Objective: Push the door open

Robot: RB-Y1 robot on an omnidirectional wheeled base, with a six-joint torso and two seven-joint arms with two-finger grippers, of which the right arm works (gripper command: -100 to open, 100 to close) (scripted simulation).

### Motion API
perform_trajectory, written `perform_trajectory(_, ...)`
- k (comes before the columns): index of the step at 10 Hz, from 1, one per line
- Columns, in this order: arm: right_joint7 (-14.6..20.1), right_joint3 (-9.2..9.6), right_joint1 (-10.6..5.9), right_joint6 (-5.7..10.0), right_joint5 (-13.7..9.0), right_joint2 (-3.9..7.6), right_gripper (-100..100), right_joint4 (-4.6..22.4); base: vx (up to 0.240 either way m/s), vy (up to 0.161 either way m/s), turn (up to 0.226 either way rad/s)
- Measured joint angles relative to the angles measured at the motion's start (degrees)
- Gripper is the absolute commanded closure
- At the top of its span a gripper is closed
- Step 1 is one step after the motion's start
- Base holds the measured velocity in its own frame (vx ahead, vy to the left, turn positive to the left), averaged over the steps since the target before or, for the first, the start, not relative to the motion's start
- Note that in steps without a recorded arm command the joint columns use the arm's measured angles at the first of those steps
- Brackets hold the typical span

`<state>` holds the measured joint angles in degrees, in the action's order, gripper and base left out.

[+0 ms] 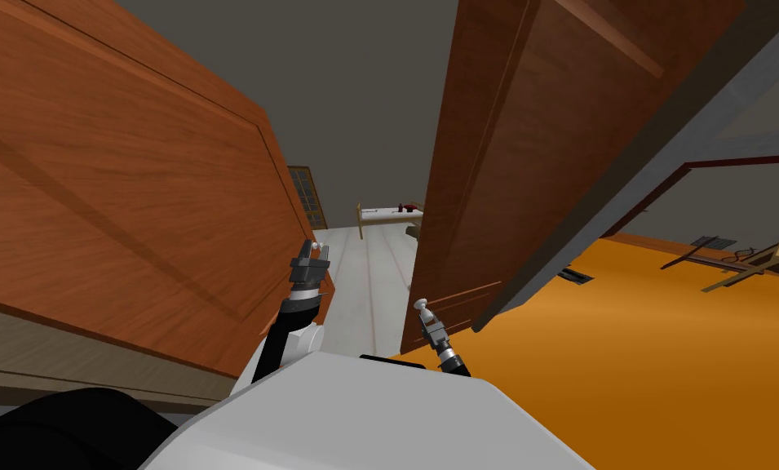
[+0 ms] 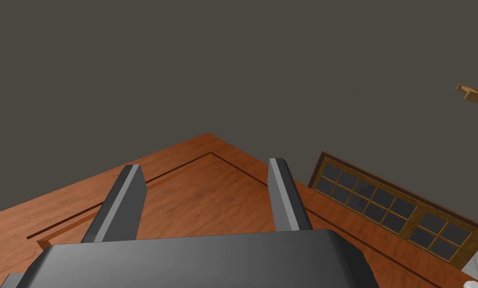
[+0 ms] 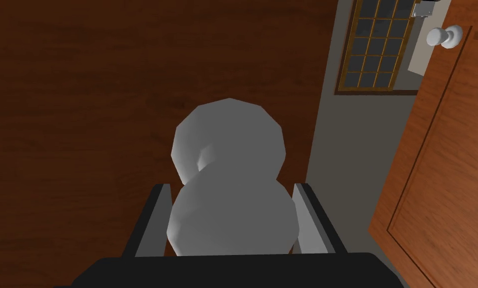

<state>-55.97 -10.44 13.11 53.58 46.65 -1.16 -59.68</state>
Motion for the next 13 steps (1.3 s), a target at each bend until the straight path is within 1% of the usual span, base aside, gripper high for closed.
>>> perform_trajectory(3, 3.8, 0.65, -0.16, -0.15, -1.0, 0.72, 100, 0.7, 0.028, 0.022, -0.035)
perform_trajectory(7, 9.1, 1.55, -0.79, -0.36, -2.6, 1.42, 100, 1.7, 0.038, 0.021, -0.026)
perform_trajectory(8, 10.8, 1.94, -0.73, -0.61, -3.0, 1.53, 100, 1.5, 0.04, 0.021, -0.047)
perform_trajectory(10, 14.0, 2.54, -1.52, -1.0, -4.0, 1.78, 100, 2.2, 0.039, 0.031, -0.032)
perform_trajectory(12, 16.6, 2.94, -1.57, -0.98, -4.8, 2.13, 100, 2.3, 0.034, 0.018, -0.024)
perform_trajectory(13, 17.9, 3.1, -1.85, -0.72, -5.4, 2.38, 100, 2.9, 0.043, 0.028, -0.04)
